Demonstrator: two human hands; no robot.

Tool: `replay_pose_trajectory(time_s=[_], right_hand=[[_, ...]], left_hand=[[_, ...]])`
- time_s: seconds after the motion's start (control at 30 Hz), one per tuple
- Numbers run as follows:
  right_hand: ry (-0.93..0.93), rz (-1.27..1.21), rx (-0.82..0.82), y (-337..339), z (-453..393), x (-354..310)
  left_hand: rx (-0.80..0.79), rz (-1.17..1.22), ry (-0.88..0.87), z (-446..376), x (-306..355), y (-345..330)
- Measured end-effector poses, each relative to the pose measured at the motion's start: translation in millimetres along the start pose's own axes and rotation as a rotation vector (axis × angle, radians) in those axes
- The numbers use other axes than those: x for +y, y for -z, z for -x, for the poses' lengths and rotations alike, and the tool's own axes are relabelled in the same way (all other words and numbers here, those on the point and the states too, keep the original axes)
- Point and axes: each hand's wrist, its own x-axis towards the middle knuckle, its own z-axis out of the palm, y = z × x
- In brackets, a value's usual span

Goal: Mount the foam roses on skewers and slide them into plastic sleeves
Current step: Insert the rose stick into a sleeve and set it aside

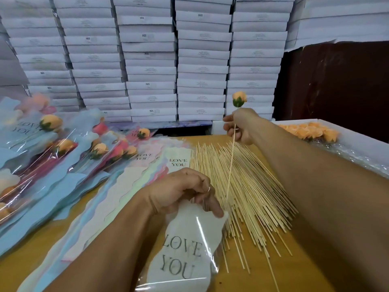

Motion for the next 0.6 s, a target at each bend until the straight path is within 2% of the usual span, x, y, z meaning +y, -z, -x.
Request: replay_pose_trajectory(time_s=[0.23, 0.6], right_hand=[[-0.015, -0.049, 0.043, -6, -8, -4], [-0.056, -0.026, -0.065, -21, 5, 17]], left_hand=[[0.020, -0.033, 0.026, 0, 1, -4], [0.120, -0.009, 0.002, -2, 5, -5]])
